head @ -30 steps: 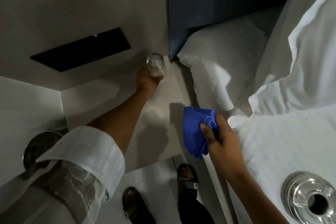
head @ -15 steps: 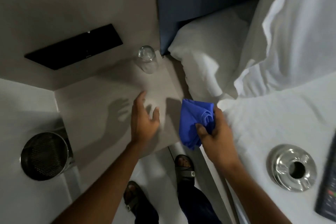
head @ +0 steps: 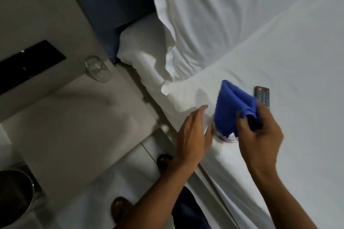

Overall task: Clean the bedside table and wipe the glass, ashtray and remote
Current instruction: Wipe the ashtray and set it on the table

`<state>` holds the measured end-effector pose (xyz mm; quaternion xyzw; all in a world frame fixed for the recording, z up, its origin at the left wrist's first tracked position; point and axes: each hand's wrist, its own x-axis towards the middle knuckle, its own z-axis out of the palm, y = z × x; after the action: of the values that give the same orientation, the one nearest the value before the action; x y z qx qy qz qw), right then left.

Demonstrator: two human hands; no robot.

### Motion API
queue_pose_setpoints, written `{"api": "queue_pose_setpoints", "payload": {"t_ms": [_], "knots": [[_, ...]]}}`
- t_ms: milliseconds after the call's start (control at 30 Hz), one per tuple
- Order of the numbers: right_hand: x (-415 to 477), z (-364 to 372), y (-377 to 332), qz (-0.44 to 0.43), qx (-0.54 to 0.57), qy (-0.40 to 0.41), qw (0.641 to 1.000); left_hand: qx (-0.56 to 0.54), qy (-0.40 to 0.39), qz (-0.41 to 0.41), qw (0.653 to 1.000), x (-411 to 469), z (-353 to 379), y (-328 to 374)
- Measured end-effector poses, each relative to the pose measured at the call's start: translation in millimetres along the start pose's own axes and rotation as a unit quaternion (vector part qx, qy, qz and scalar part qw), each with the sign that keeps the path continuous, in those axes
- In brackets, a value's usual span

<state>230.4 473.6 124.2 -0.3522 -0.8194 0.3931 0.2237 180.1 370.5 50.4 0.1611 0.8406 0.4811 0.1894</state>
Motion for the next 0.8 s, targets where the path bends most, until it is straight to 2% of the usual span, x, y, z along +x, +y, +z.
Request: {"api": "queue_pose_setpoints", "payload": {"t_ms": [67,133,200,267,300,400,567,667,800], "knots": [[3,-22,14,-0.011,-0.029,0.042,0.999,0.017,-0.019,-0.013,1.000,1,18,14],[4,-33,32,-0.039,-0.099,0.041,0.993,0.043,-0.034,-0.017,0.998,2,30,25],[1,-33,50,-0.030,-0.191,-0.016,0.981,0.051,-0.045,-0.028,0.997,4,39,35],[-6,-23,63,-0.004,-0.231,-0.098,0.968,0.034,-0.039,-0.068,0.996,6,43,40],[-9,-18,66,-0.001,-0.230,-0.124,0.965,0.018,-0.033,-0.103,0.994,7,44,42],[-12,-14,72,-0.005,-0.187,-0.134,0.973,-0.054,-0.038,-0.199,0.978,10,44,42],[-15,-4,53,-0.054,-0.118,-0.181,0.975,-0.258,-0.030,-0.197,0.946,-3,18,29],[-22,14,25,-0.143,-0.091,-0.268,0.948,-0.342,0.006,-0.235,0.910,-14,-12,7],[-47,46,-18,-0.234,-0.068,-0.368,0.897,-0.440,0.101,-0.269,0.851,-32,-74,-32]]}}
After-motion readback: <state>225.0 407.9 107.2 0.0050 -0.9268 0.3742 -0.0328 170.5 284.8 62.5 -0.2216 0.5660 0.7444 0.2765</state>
